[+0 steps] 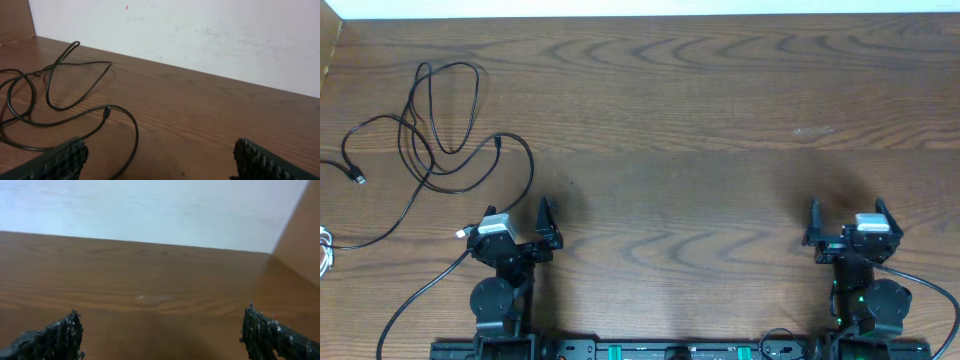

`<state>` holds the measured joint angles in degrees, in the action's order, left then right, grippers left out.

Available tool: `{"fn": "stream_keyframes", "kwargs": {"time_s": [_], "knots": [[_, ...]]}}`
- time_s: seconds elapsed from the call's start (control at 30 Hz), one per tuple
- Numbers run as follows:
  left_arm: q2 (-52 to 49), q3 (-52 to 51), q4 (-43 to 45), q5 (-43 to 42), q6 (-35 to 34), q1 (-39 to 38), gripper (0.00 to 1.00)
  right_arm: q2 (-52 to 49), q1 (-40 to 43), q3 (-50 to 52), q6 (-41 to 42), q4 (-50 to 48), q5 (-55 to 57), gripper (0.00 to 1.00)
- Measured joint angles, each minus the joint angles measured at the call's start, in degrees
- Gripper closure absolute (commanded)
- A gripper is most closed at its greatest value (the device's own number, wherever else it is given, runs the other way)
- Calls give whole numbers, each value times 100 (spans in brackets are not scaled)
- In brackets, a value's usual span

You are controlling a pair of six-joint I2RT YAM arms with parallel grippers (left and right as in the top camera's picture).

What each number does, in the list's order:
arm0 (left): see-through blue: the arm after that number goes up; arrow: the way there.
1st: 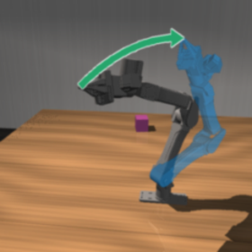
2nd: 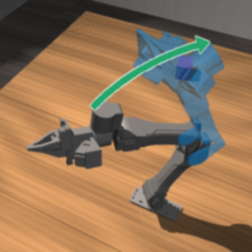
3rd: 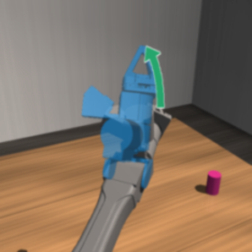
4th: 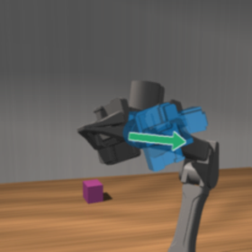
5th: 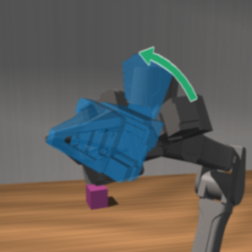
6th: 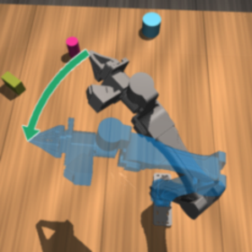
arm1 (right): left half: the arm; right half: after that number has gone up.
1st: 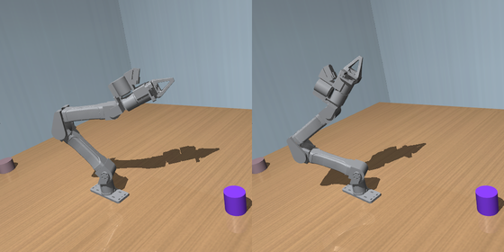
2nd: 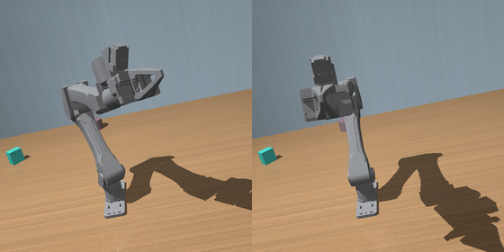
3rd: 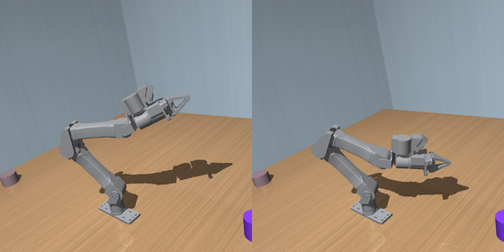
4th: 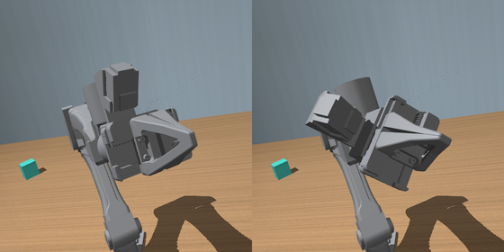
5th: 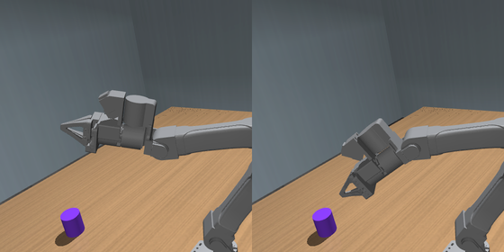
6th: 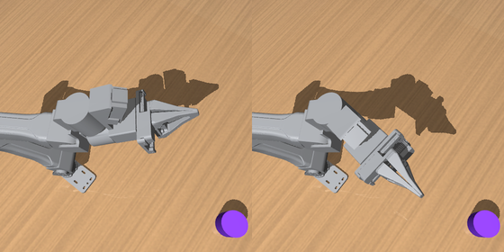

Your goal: Untangle cables

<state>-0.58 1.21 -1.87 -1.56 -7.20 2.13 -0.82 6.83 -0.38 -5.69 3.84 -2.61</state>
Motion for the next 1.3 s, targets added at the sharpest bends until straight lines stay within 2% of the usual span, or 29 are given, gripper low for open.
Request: {"fn": "stream_keyframes", "kwargs": {"time_s": [0.27, 1.3], "knots": [[0, 0, 0, 0, 2, 0, 6, 0, 0, 0, 363, 2, 411, 1], [0, 0, 0, 0, 0, 0, 6, 0, 0, 0, 385, 0, 457, 1]]}}
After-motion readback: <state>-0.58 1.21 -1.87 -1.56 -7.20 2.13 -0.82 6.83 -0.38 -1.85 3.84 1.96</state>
